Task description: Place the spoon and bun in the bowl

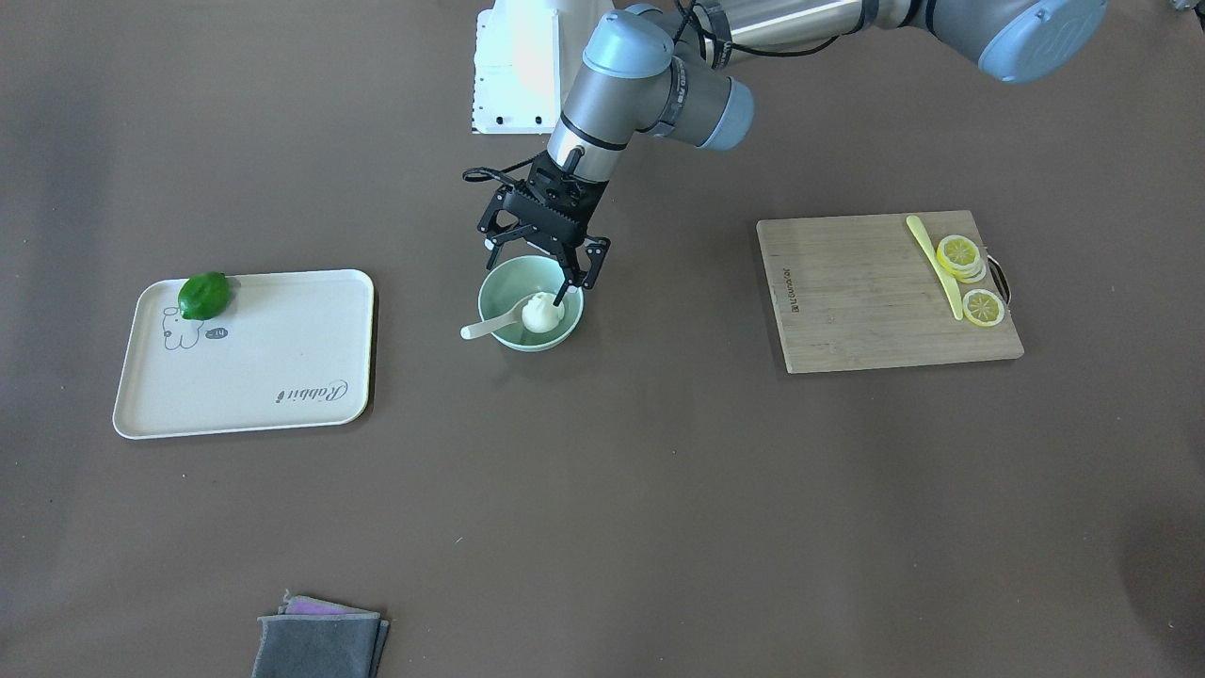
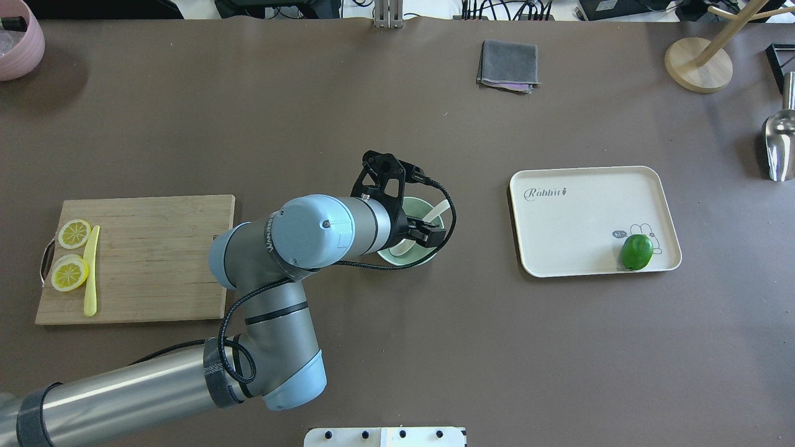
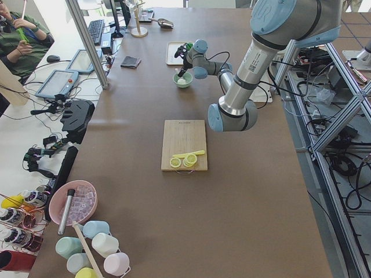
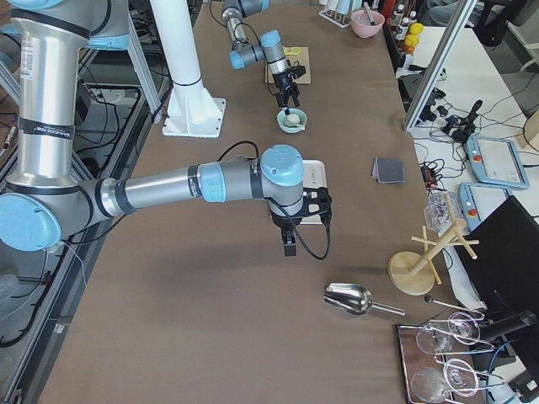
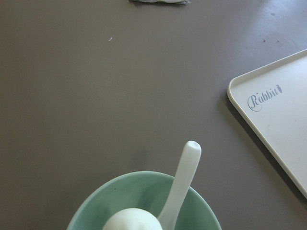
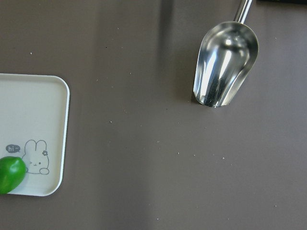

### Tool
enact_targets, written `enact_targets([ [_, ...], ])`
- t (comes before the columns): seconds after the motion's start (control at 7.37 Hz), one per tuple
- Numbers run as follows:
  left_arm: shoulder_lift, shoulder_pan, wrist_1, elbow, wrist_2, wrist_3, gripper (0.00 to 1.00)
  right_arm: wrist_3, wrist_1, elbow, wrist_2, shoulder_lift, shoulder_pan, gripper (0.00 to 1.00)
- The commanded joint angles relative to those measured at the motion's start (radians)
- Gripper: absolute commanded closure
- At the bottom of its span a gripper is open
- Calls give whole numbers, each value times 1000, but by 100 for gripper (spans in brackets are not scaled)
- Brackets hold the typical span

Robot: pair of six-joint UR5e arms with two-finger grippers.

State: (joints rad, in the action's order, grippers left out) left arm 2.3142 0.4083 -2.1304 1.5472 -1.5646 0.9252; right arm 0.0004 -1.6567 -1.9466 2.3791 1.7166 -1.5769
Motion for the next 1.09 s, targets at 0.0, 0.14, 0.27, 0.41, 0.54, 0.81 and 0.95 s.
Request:
enact_targets([
  [0.0, -33, 35, 114, 92, -14, -11, 2, 0, 0, 2, -6, 18, 0, 0],
  [0.14, -67, 117, 286, 176, -126, -32, 2, -5, 0, 2, -4, 55, 0, 0],
  [0.27, -128, 223, 410, 267, -260, -134, 2, -8, 0, 3, -9, 92, 0, 0],
  [0.41, -206, 359, 490, 318, -387, -283, 2, -8, 0, 6, -11, 121, -5, 0],
  [0.54, -282, 524, 541, 321, -546, -478, 2, -8, 0, 5, -12, 158, -15, 0],
  [0.81, -444, 807, 553, 286, -676, -897, 2, -2, -2, 8, -43, 196, -29, 0],
  [0.95, -513, 902, 553, 262, -677, -1051, 2, 0, 0, 20, -43, 196, -29, 0],
])
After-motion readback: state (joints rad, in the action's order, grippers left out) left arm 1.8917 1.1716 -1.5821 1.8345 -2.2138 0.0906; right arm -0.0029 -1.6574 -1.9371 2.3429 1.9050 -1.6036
